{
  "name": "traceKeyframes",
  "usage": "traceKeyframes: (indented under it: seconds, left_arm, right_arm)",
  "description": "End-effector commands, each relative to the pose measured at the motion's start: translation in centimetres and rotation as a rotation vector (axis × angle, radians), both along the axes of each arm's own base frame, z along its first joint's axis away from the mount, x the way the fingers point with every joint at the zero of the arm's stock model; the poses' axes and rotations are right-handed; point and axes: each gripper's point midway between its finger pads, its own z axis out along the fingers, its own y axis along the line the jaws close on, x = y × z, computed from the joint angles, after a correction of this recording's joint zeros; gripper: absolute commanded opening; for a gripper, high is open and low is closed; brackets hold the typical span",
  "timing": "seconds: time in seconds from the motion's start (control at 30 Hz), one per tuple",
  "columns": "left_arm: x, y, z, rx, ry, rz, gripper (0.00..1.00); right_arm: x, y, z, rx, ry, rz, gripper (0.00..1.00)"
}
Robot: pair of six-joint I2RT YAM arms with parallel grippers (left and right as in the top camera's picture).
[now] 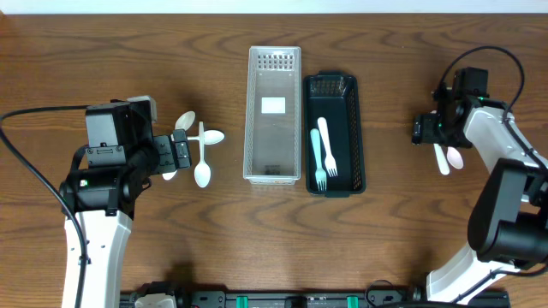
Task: Pack container
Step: 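Return the right gripper and grasp the remaining white fork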
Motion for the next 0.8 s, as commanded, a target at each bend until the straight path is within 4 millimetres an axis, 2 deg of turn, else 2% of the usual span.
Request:
traceKeyframes:
  seconds: [0.0,0.2,0.4,0.5,0.73,0.77]
  left_arm:
    - [0.3,0.1,0.6,-0.002,-0.013,0.003,0.98]
    - [0.3,0.1,0.6,-0.002,-0.013,0.004,0.98]
    - [0.3,0.1,0.6,-0.002,-0.013,0.003,0.98]
    - [0.3,0.1,0.6,-0.002,-0.013,0.003,0.98]
    - [0.3,0.1,0.6,-0.002,-0.013,0.004,0.98]
    - [0.3,0.1,0.6,-0.002,-0.013,0.004,0.98]
  right_arm:
    - [-0.1,0.4,-1.4,0.035,0.021,0.035,0.8]
    - [0.3,0.2,-2.8,0.036,0.027,0.033,0.72]
    - [-0.2,0.3,-3.8,0.044,0.062,0.031,0.51]
    - [-0.6,0.3,-4.0,0.045,0.078,0.014,0.46]
    - [-1.3,-0.2,-4.1,0.041,0.102,-0.112,0.14]
    - [-1.4,-0.3,-4.1,0.04,0.105,-0.12,0.13]
